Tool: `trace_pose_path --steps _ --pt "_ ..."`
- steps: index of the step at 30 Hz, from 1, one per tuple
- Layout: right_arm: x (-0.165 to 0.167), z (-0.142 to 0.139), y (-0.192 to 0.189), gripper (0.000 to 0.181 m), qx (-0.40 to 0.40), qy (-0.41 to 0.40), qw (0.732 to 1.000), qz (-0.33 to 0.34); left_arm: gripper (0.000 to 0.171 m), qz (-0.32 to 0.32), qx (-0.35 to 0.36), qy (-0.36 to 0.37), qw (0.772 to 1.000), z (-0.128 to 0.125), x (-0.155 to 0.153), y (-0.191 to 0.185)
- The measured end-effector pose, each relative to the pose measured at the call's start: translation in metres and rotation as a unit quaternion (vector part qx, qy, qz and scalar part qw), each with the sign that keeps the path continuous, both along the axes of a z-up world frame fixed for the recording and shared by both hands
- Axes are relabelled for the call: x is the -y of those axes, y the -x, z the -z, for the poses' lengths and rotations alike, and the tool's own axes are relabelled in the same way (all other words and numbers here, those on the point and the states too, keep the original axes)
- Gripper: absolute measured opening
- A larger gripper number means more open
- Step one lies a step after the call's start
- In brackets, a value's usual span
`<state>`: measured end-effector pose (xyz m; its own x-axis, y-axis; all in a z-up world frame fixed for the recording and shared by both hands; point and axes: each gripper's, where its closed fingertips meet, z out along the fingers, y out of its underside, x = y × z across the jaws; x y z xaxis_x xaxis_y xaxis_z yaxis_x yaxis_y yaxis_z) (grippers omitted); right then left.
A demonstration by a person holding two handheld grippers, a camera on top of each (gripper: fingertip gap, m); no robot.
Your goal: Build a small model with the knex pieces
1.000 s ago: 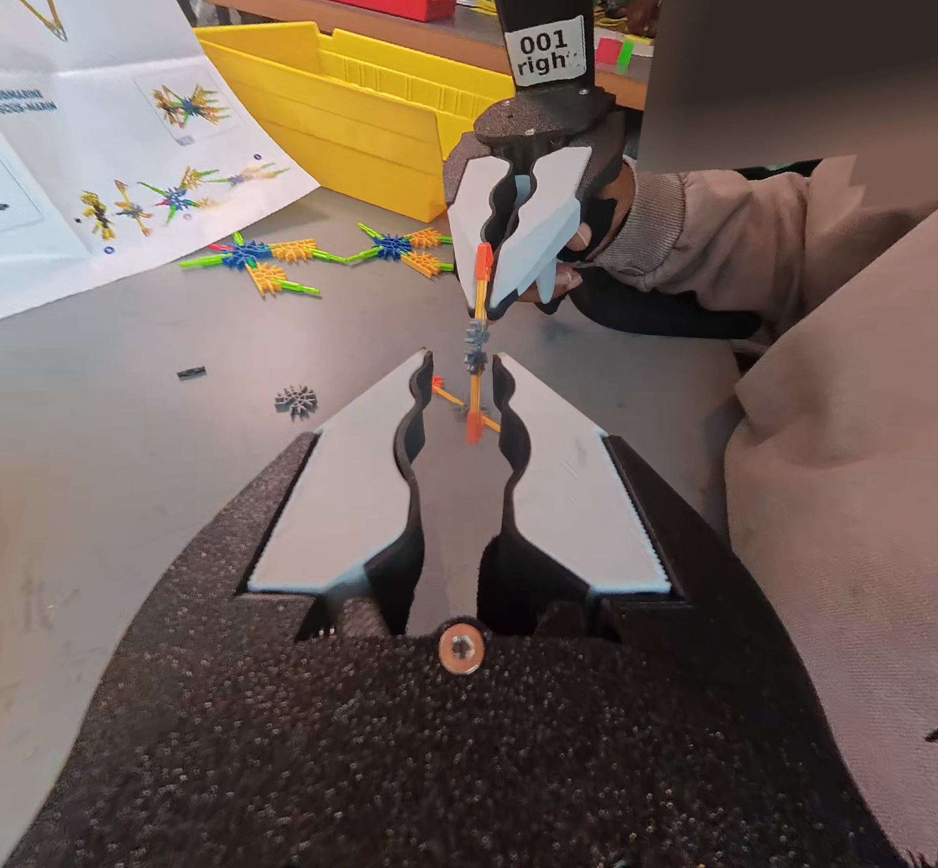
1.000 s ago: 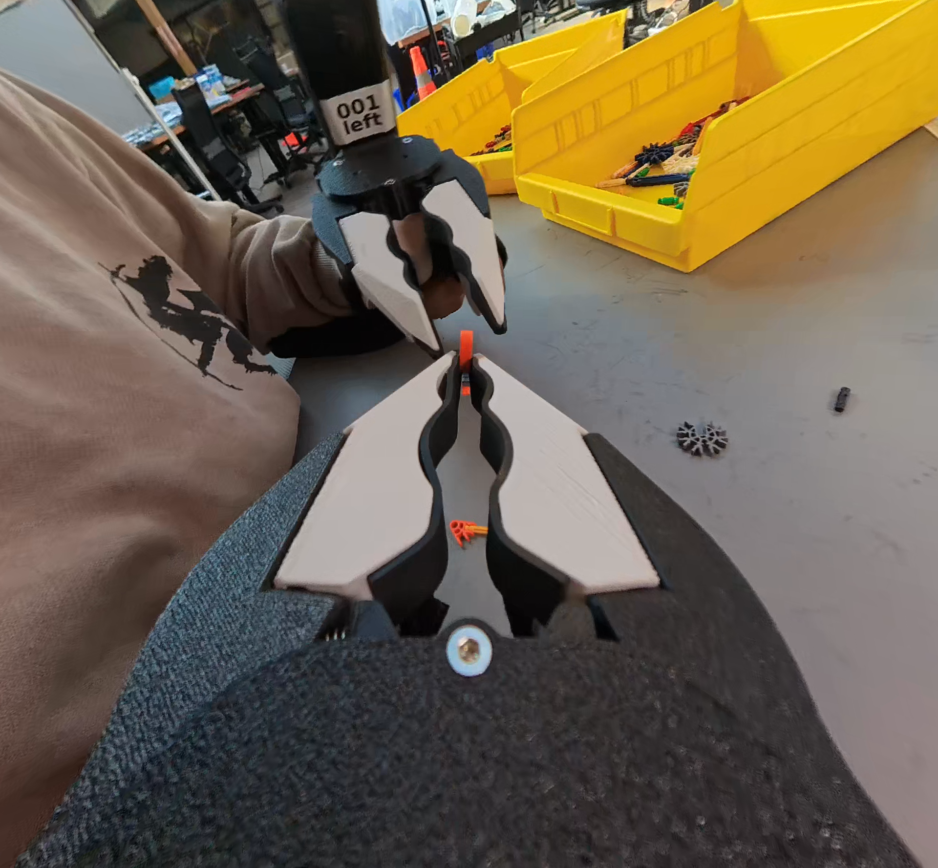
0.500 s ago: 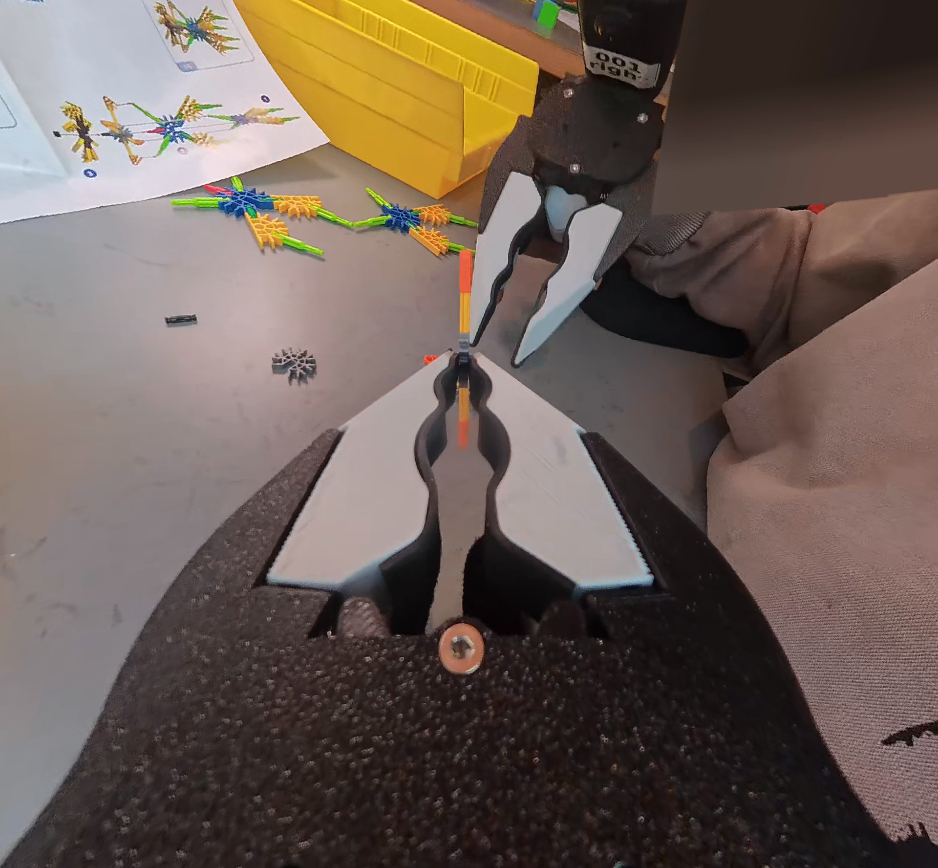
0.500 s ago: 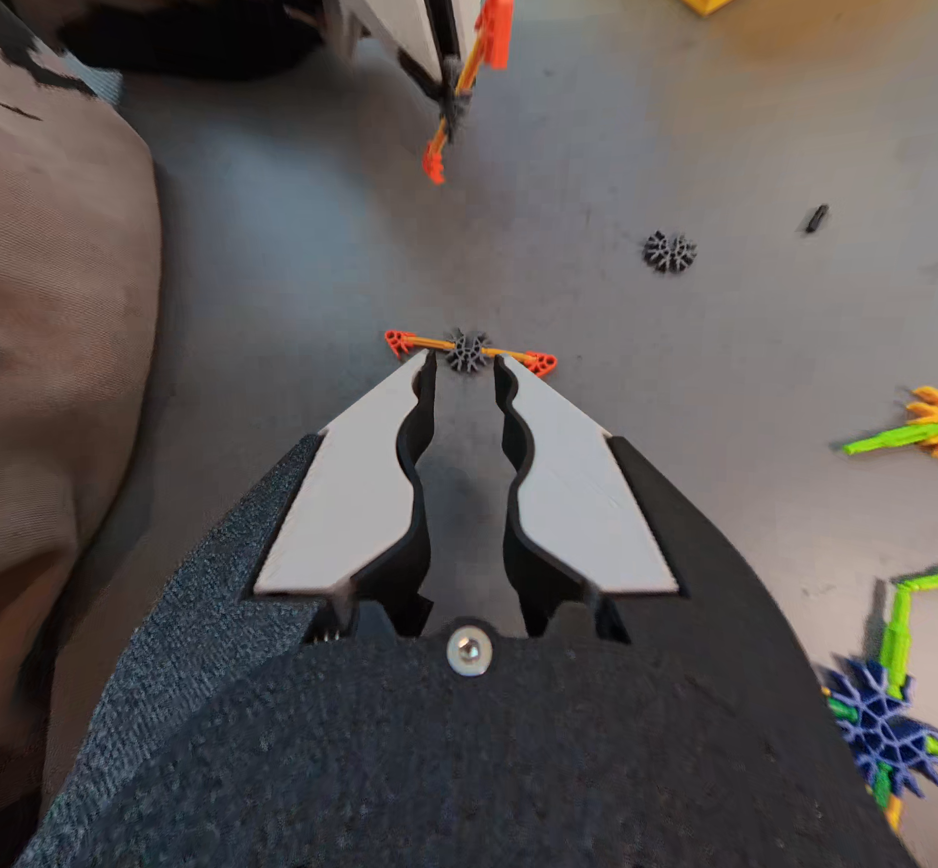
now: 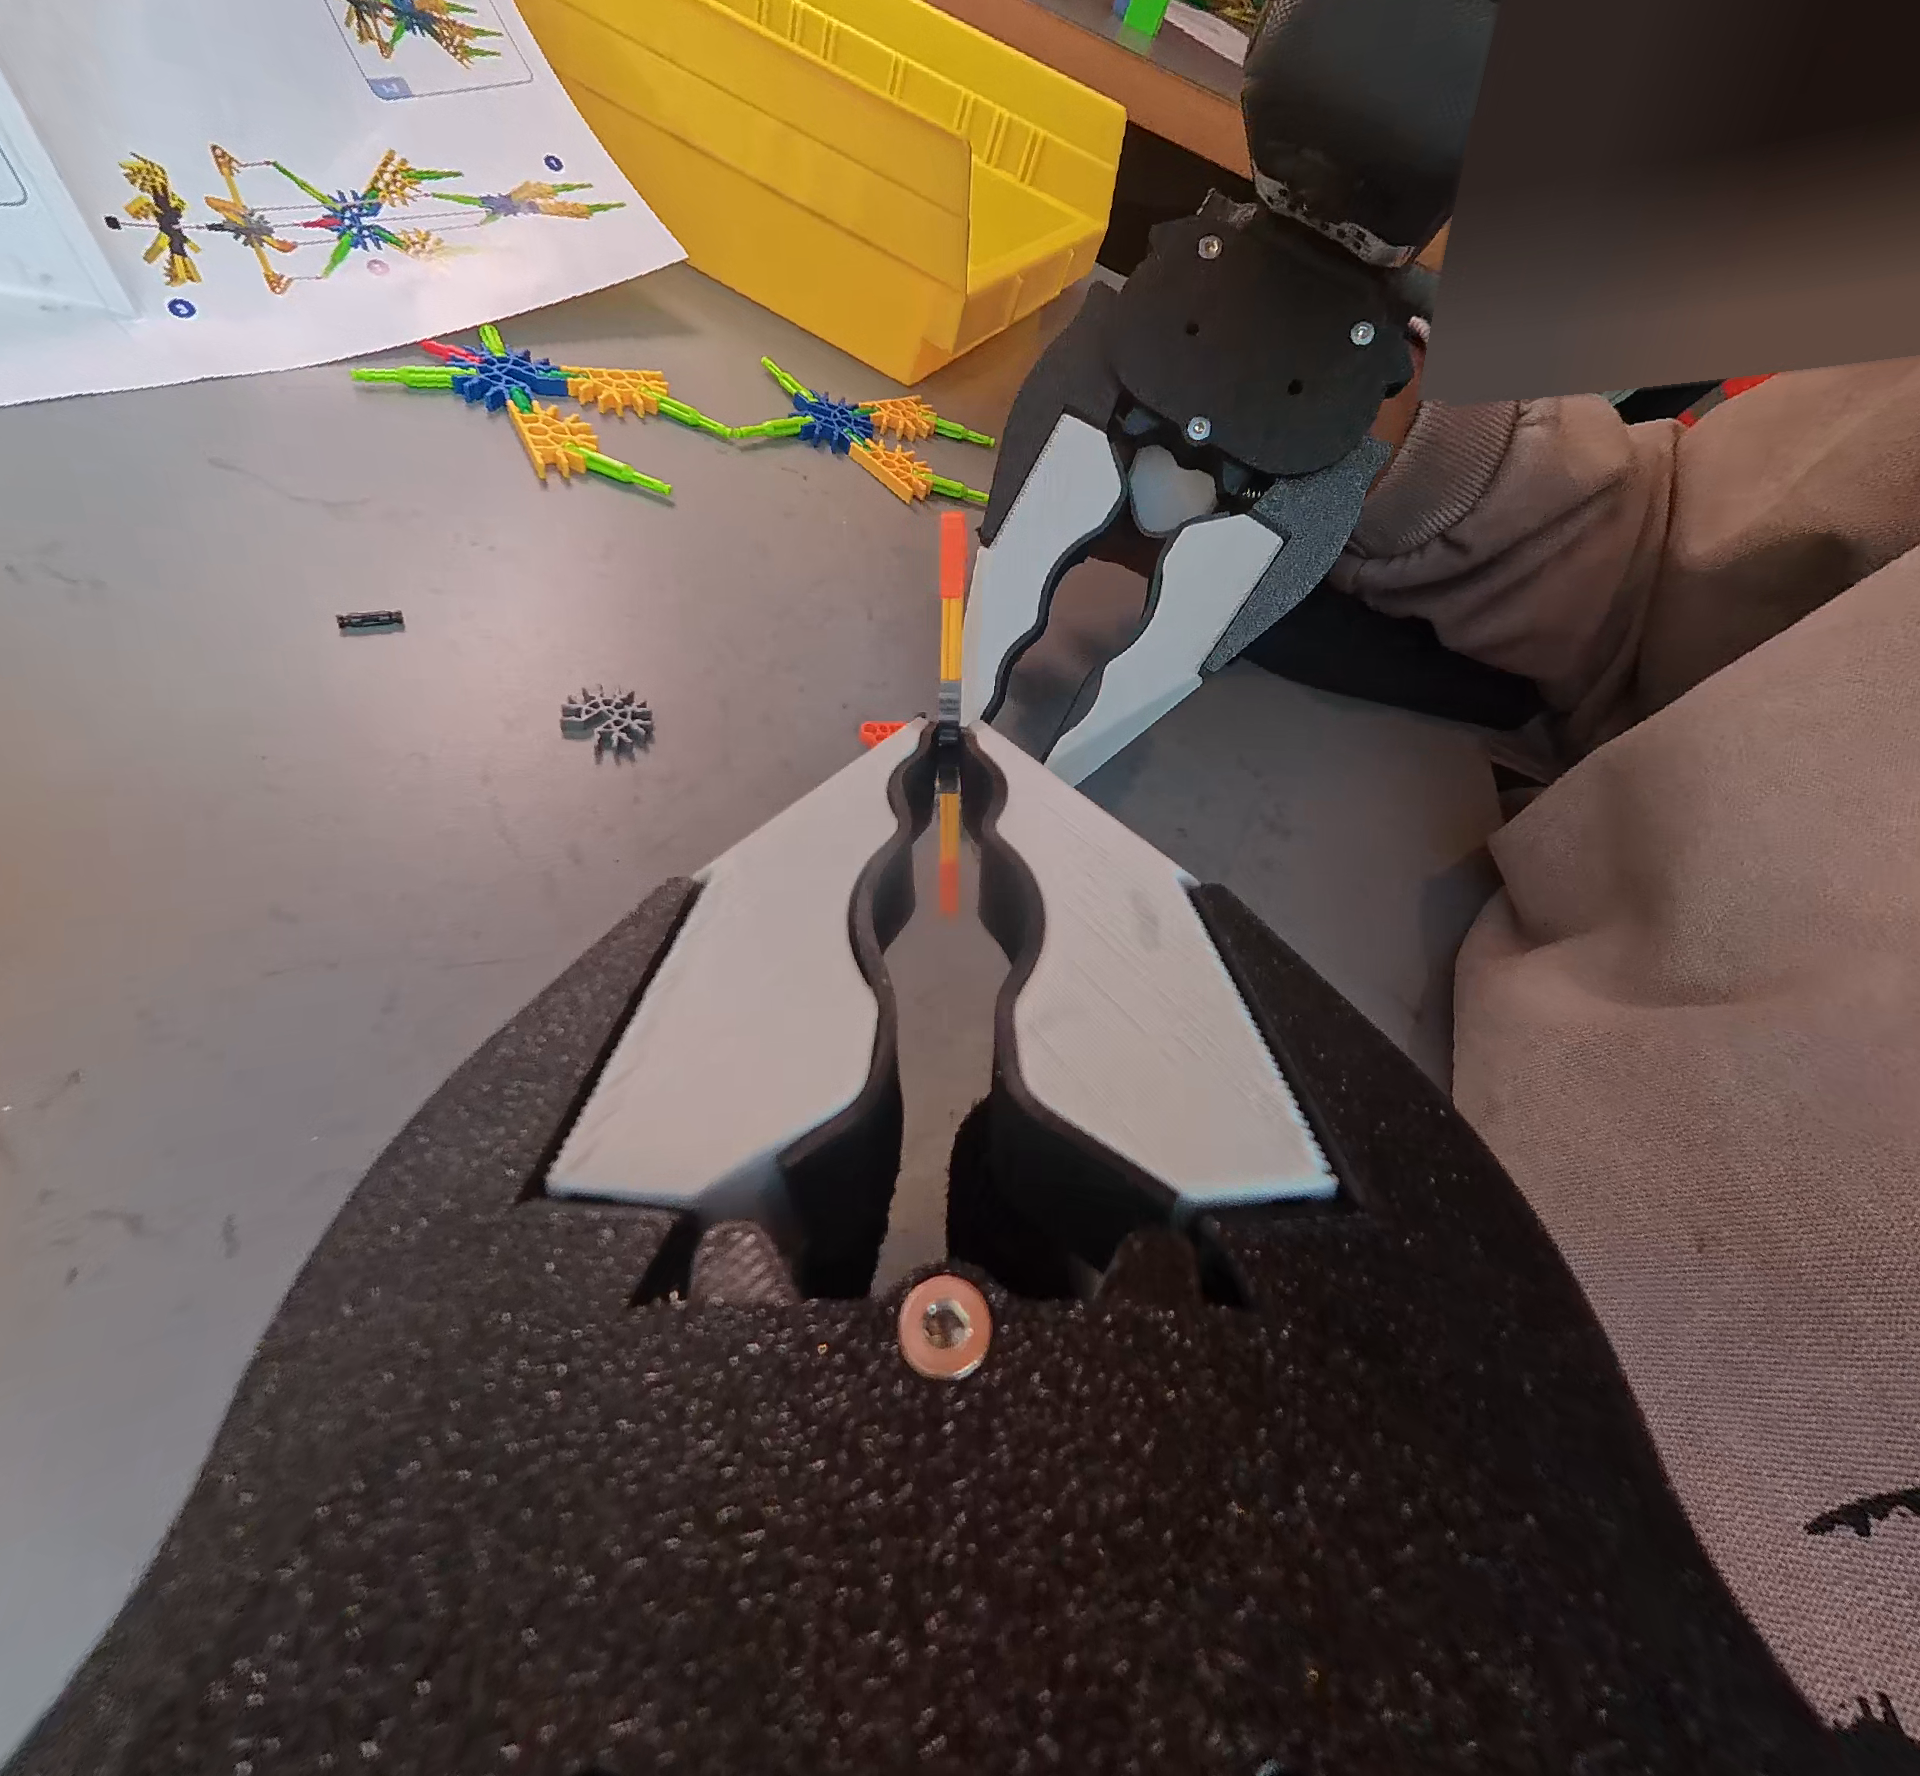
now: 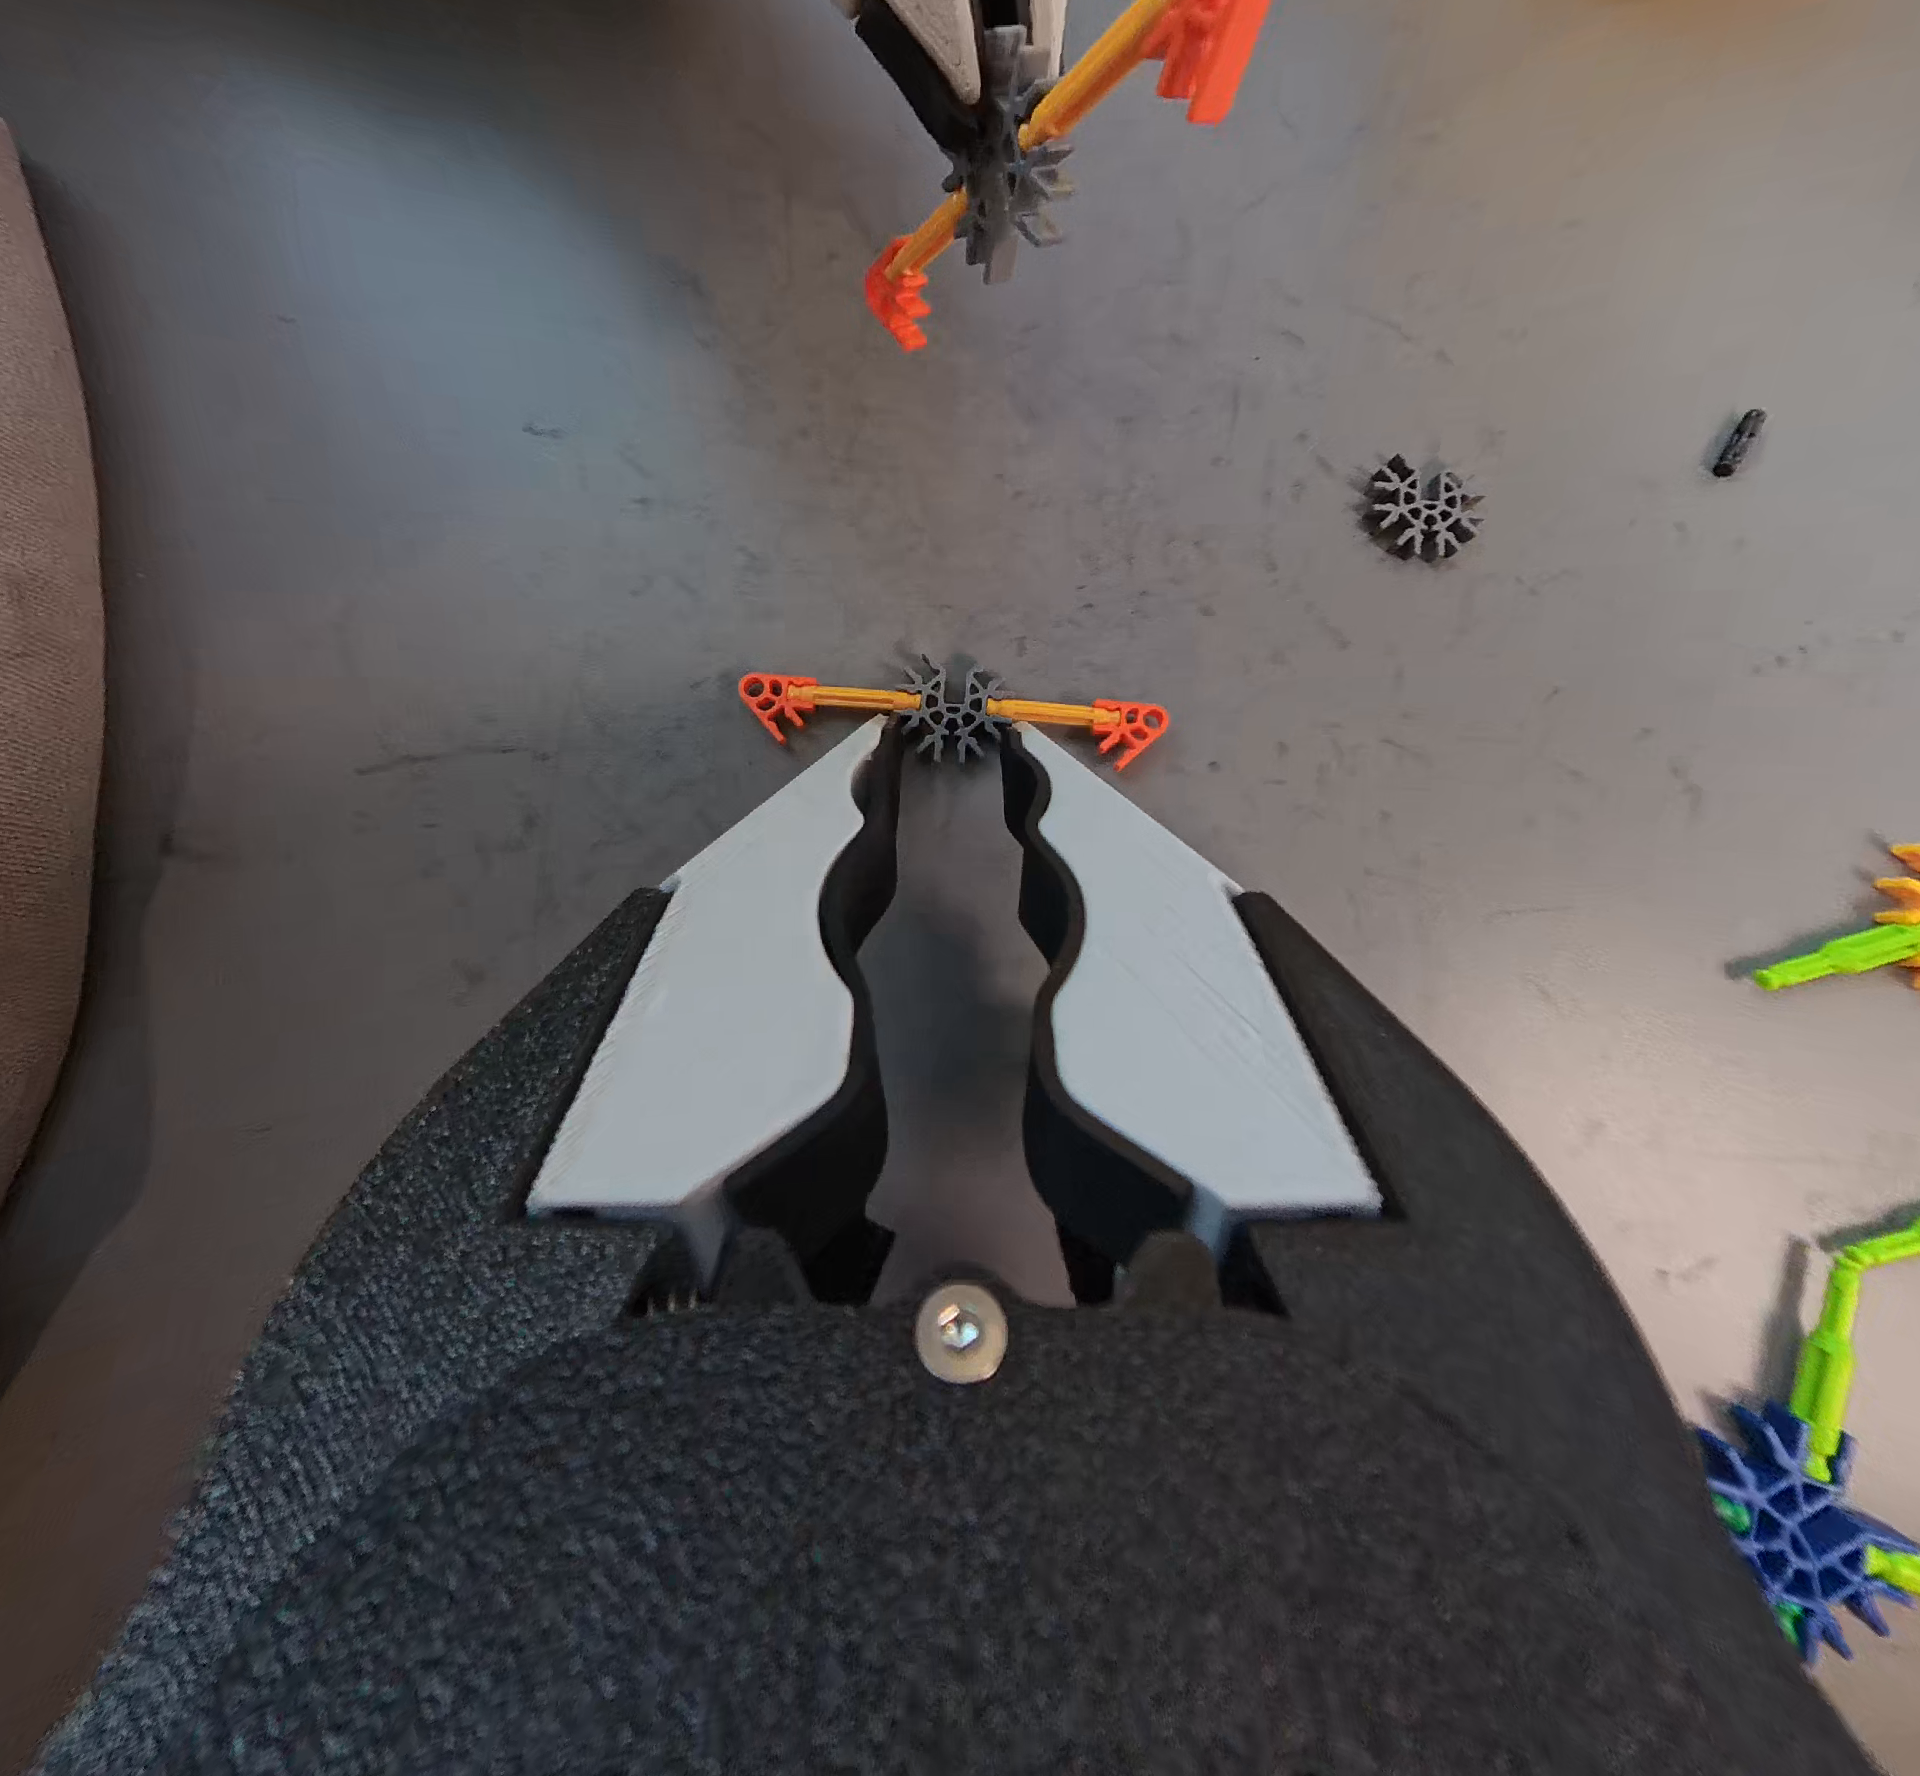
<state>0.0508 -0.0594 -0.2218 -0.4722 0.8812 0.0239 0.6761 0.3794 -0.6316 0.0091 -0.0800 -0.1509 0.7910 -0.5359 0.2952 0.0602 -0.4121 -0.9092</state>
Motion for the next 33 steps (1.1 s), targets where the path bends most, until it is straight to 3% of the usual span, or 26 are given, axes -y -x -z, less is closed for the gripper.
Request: trace_pose_path --steps 3,10,23,33 --pt "0.004 -0.014 0.004 0.016 -0.048 0.026 0.998 -0.024 0.003 0.019 0.013 -0.010 1.000 -0.004 0.004 -0.005" --pt "0.024 -0.069 0.008 0.016 -0.155 0.194 0.967 -0.057 0.003 0.053 0.027 -0.025 0.998 -0.012 0.010 -0.016" --pt "0.035 -0.073 0.010 0.016 -0.157 0.236 0.957 -0.062 0.003 0.083 0.022 -0.026 0.996 -0.010 0.016 -0.028" --pt "0.033 -0.100 0.015 0.016 -0.217 0.313 0.924 -0.046 0.003 0.079 0.107 -0.052 0.990 -0.033 0.016 -0.024"
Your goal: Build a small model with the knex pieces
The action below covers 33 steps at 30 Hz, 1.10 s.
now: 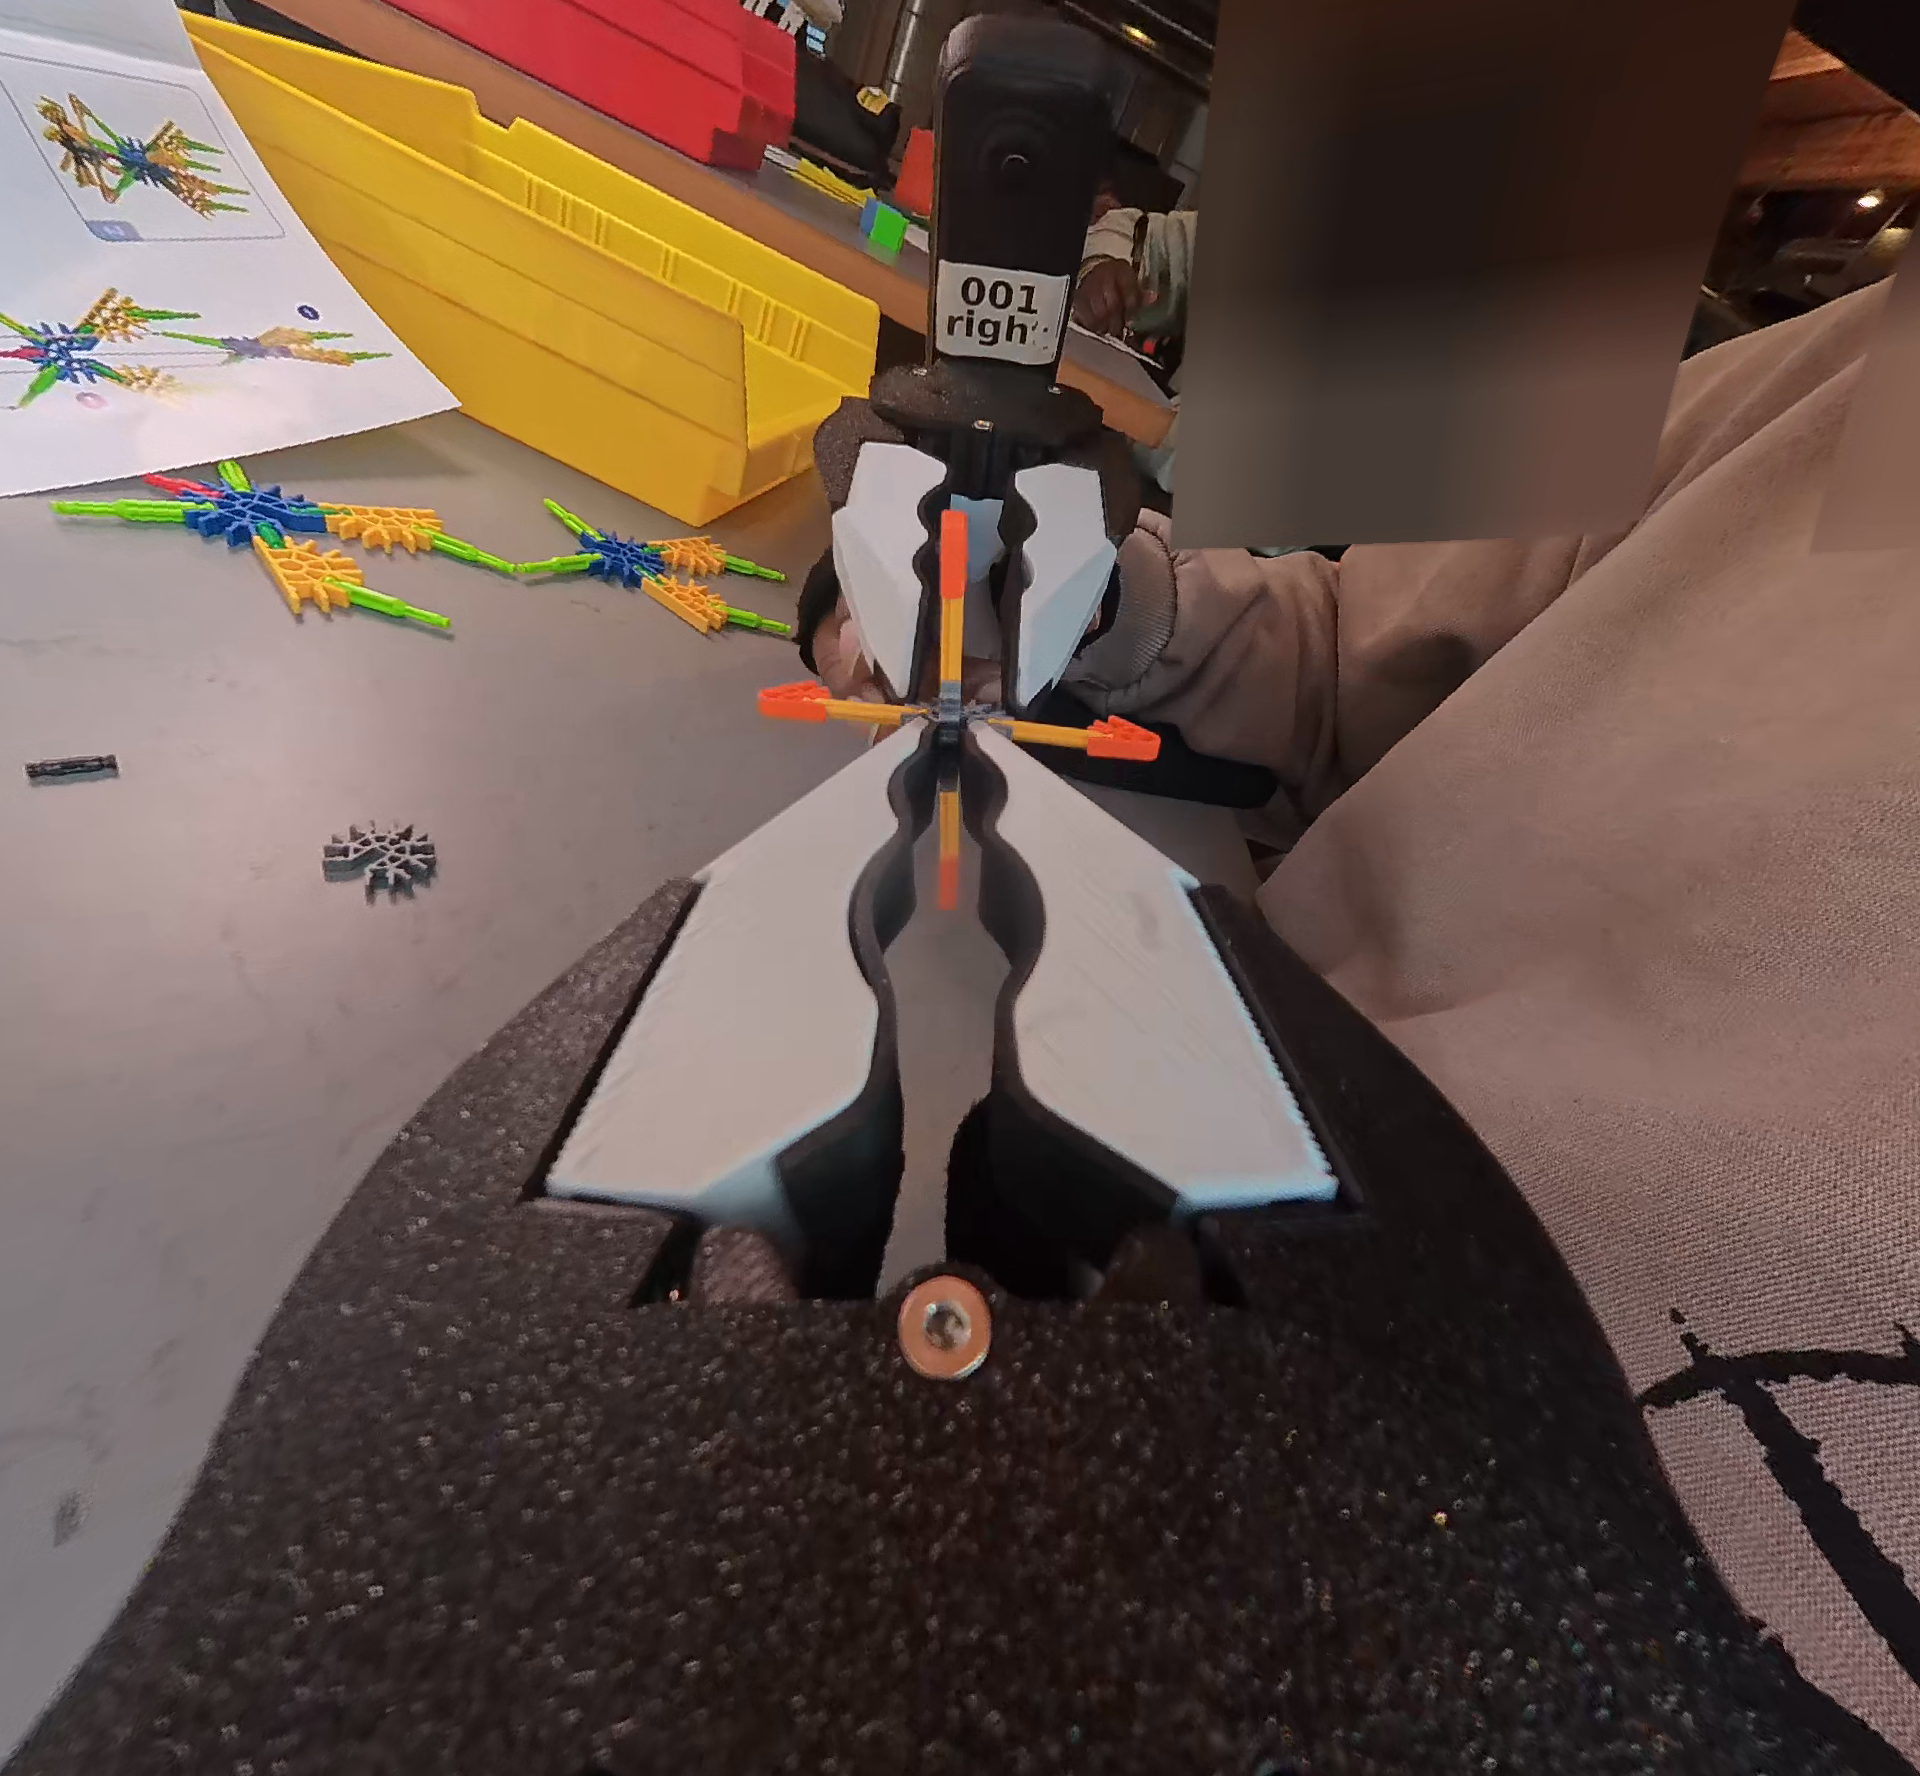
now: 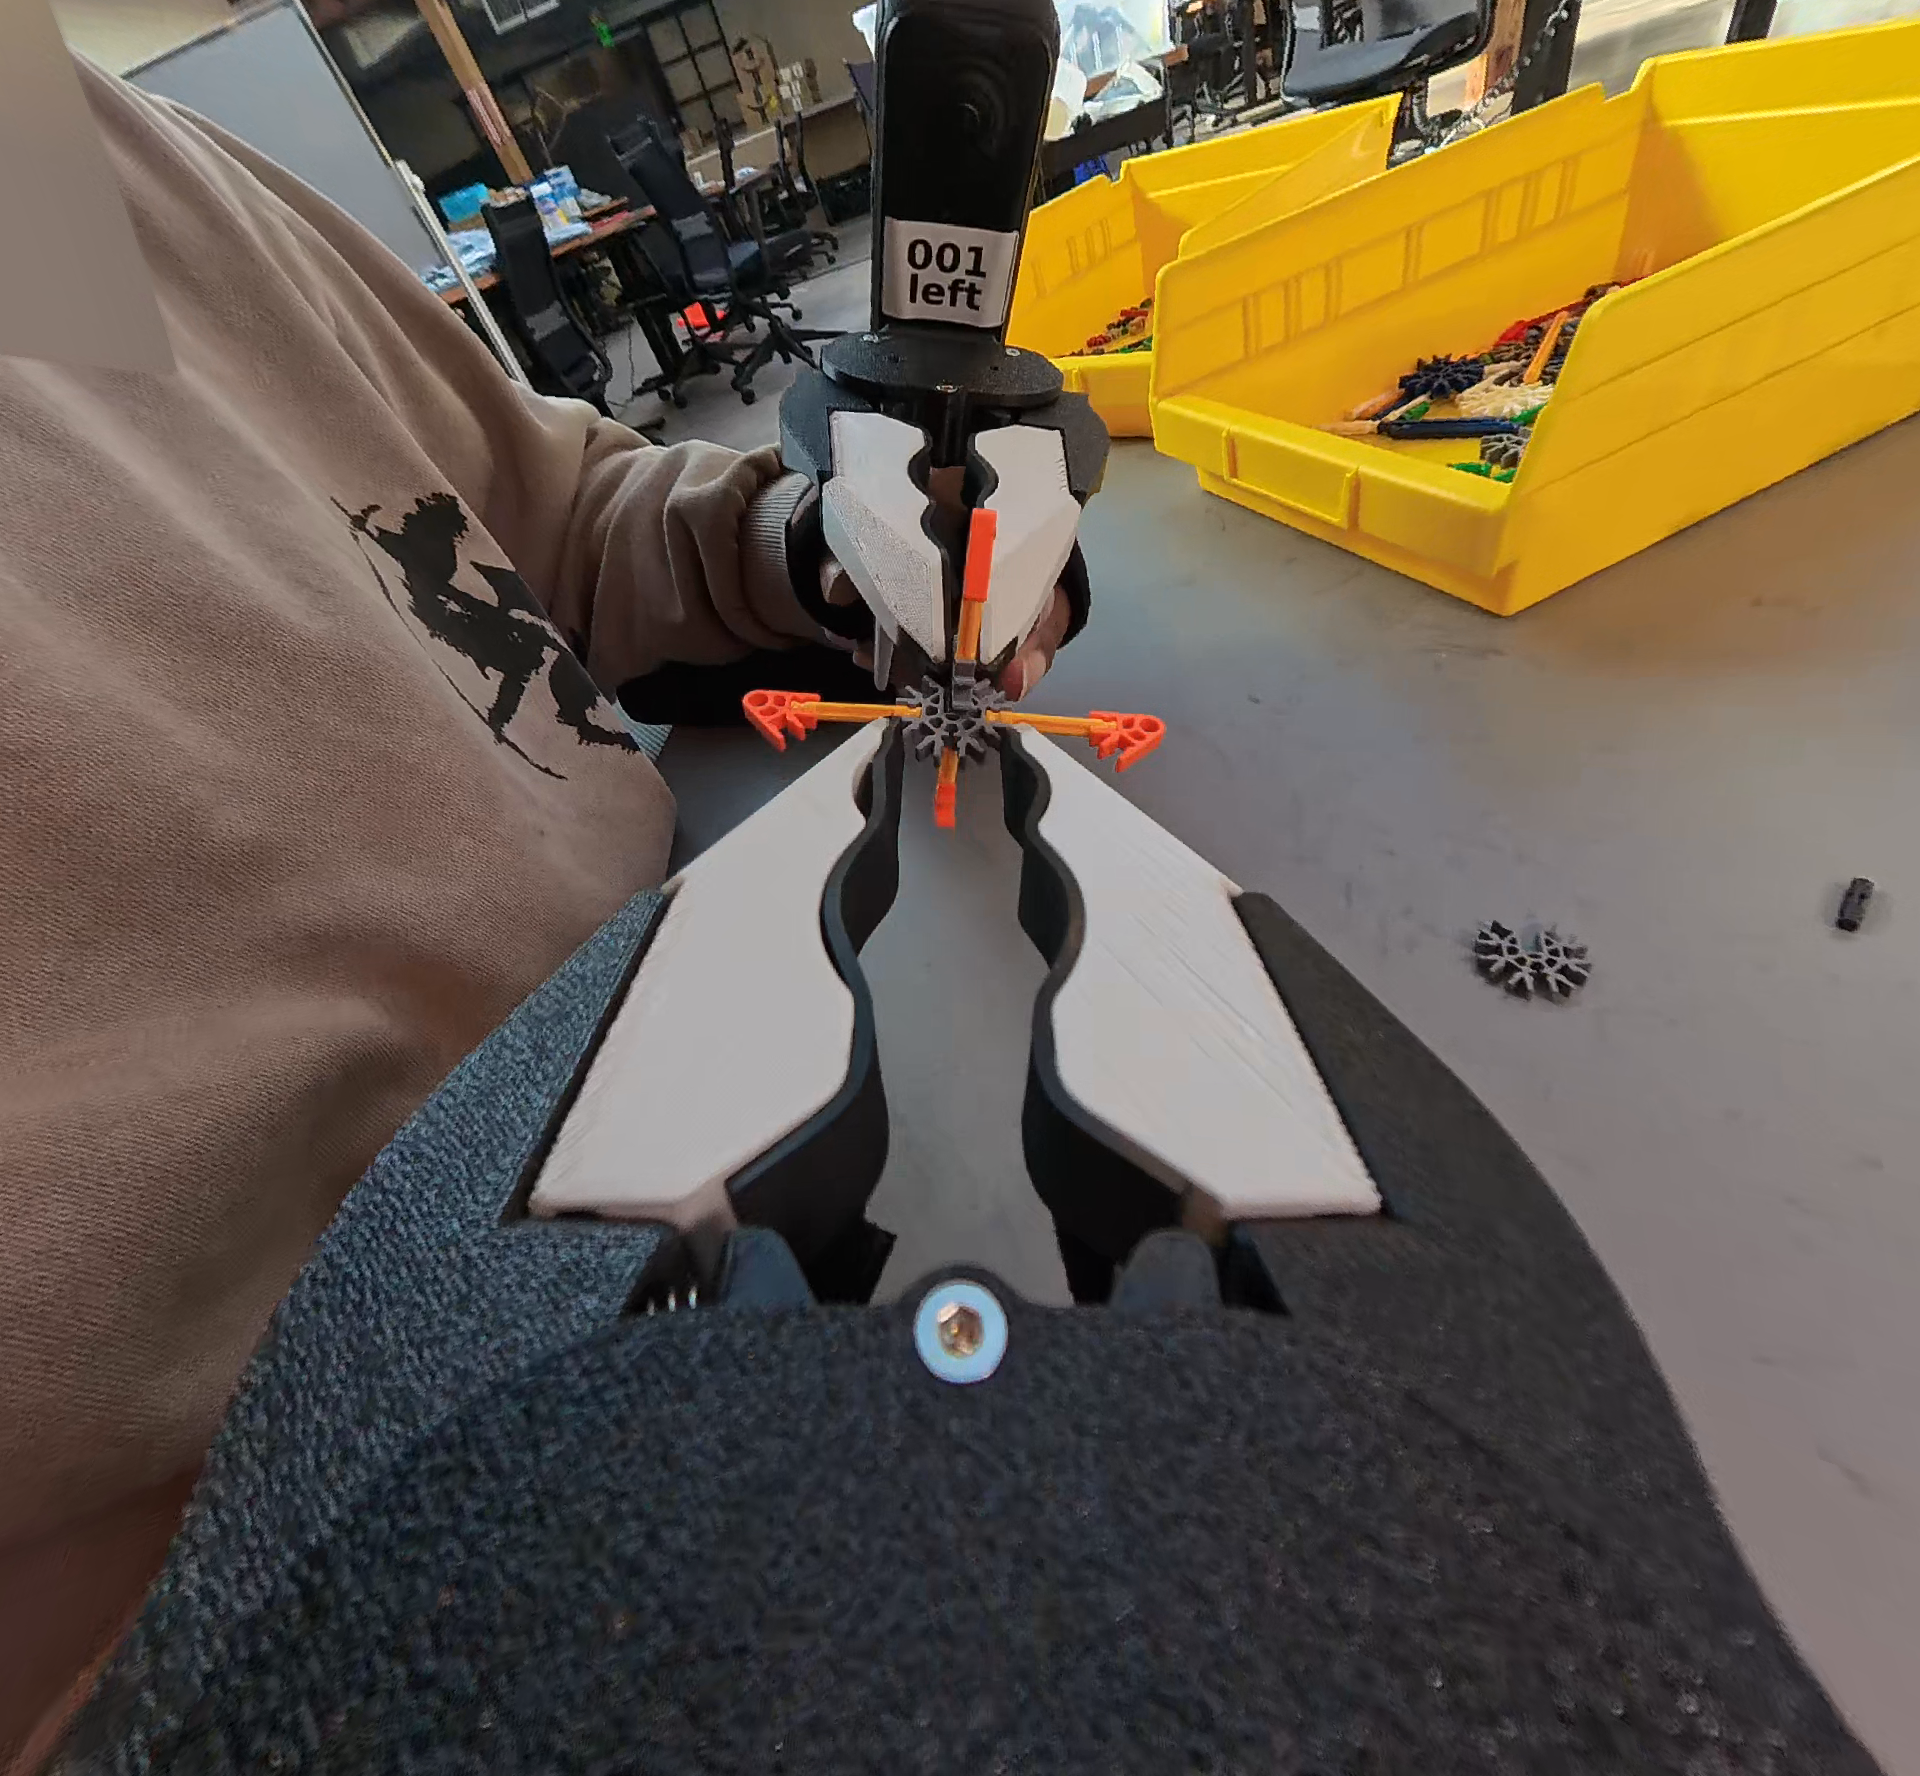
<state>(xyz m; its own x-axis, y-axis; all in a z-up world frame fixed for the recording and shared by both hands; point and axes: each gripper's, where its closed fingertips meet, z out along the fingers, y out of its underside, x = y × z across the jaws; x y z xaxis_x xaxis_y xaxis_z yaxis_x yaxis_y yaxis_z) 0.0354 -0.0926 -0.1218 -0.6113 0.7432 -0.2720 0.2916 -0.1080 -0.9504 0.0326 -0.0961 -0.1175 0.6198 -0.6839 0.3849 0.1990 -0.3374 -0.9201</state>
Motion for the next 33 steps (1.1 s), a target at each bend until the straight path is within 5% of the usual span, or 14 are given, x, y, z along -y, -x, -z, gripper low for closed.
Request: trace_pose_path --steps 33 --pt "0.0022 -0.0042 -0.0001 0.016 -0.002 0.043 0.999 -0.016 0.004 0.000 0.019 0.030 0.999 -0.0001 0.0041 0.0034"
